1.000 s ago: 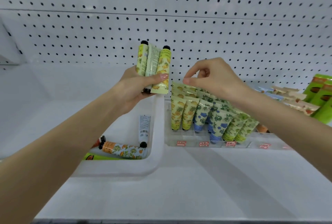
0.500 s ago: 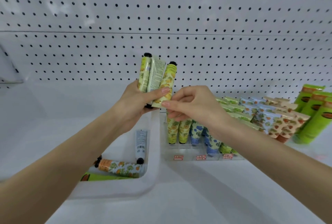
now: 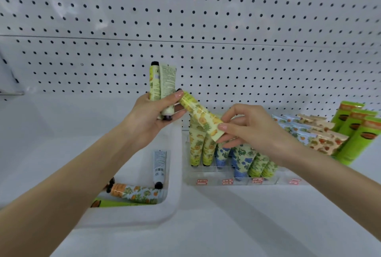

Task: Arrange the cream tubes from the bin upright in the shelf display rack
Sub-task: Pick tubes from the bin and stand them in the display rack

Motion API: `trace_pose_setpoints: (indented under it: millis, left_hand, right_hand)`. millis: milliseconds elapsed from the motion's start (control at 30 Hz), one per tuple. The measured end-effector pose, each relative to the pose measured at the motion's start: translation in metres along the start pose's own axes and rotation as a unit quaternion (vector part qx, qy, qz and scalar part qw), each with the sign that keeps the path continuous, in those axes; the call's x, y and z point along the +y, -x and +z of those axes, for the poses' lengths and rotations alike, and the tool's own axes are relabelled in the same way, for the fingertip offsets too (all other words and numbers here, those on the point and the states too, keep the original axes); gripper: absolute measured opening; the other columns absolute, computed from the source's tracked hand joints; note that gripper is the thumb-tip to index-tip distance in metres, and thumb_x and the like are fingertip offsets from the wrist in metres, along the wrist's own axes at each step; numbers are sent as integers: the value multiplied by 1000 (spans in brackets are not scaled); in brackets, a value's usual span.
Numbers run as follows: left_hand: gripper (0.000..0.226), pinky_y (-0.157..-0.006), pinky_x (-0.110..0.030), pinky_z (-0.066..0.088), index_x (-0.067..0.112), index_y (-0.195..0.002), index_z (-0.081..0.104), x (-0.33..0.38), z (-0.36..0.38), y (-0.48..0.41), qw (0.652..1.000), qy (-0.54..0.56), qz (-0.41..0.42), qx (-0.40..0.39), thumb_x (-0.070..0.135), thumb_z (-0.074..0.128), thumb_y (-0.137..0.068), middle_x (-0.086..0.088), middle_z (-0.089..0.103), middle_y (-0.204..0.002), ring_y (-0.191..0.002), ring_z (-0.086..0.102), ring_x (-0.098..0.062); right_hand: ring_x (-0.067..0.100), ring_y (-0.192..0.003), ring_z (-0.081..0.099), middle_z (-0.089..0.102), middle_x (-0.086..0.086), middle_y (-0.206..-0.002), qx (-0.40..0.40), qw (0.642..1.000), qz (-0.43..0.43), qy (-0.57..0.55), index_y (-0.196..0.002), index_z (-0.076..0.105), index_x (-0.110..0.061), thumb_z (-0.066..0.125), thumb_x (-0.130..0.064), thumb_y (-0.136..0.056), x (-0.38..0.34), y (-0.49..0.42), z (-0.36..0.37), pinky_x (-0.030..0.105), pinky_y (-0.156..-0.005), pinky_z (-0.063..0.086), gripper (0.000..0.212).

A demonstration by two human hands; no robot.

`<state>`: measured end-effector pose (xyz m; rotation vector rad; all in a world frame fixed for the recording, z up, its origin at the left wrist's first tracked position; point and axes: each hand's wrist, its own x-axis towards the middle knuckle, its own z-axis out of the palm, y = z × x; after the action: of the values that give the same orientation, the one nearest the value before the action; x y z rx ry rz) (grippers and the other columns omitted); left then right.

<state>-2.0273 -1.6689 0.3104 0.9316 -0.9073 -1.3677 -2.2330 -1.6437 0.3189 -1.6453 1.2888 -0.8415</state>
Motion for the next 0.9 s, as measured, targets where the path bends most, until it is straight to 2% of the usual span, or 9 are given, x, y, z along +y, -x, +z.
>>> trace_pose_setpoints:
  millis: [100,200,300,333,467,533,633,800,900]
  left_hand:
    - [22,-65,-22,56,2,-102,63,-2,1,1,1000,-2,-9,0,10,67,-82,-7,74,-89,-83,71,-18]
    - [22,-63,-20,55,4,-99,63,-1,2,3,1000,-8,-8,-8,9,68,-79,-7,74,-89,-82,72,-17]
    - [30,-62,-20,55,5,-102,62,-1,2,5,1000,-15,-12,-20,10,69,-73,-8,74,-93,-86,72,-20]
    - [30,-62,-20,55,5,-103,61,-1,3,6,999,-20,-15,-24,9,69,-74,-8,74,-94,-87,72,-20]
    - [33,-60,-20,55,6,-106,59,-2,6,8,999,-30,-23,-36,9,69,-74,-8,73,-97,-89,72,-20]
    - [28,-61,-21,56,7,-104,60,-2,6,7,999,-38,-18,-32,12,68,-78,-6,74,-93,-88,72,-18]
    - [22,-64,-23,57,6,-105,60,0,1,3,999,-24,-23,-11,15,65,-86,-11,73,-98,-90,71,-16]
    - [17,-66,-27,58,3,-105,60,3,-5,0,997,54,-49,18,11,61,-90,-13,72,-91,-81,71,-16]
    - [13,-72,-30,59,2,-103,60,3,-4,0,997,59,-56,3,9,58,-92,-13,72,-86,-79,70,-17]
  right_hand:
    - [21,-72,72,72,12,-82,29,999,4,-17,-90,60,-5,62,-11,-89,0,4,-8,32,-65,60,6]
    - [22,-73,71,71,14,-87,74,994,16,-84,-90,64,-6,64,-14,-88,0,4,-12,27,-62,58,9]
    - [18,-68,71,66,9,-82,110,977,36,-179,-85,66,-6,68,-18,-84,1,4,-15,28,-86,53,12]
    - [16,-67,70,65,7,-79,119,971,33,-205,-85,67,-5,68,-16,-82,0,4,-16,28,-89,52,12]
    - [15,-71,70,66,7,-79,145,965,-21,-217,-83,68,-3,69,-5,-79,-8,8,-25,20,-73,56,5]
    - [17,-72,70,68,9,-79,157,970,-57,-176,-80,69,-4,69,-5,-79,-13,9,-30,18,-72,56,2]
    - [17,-71,70,71,11,-81,161,979,-102,-78,-80,70,-6,70,-7,-80,-16,9,-36,19,-72,56,1]
    - [12,-63,68,70,2,-69,122,975,-127,136,-74,72,-14,73,-16,-80,-9,5,-25,24,-69,57,6]
    - [6,-60,61,67,-4,-68,93,966,-127,206,-72,71,-20,73,-23,-80,-2,3,-9,14,-62,51,9]
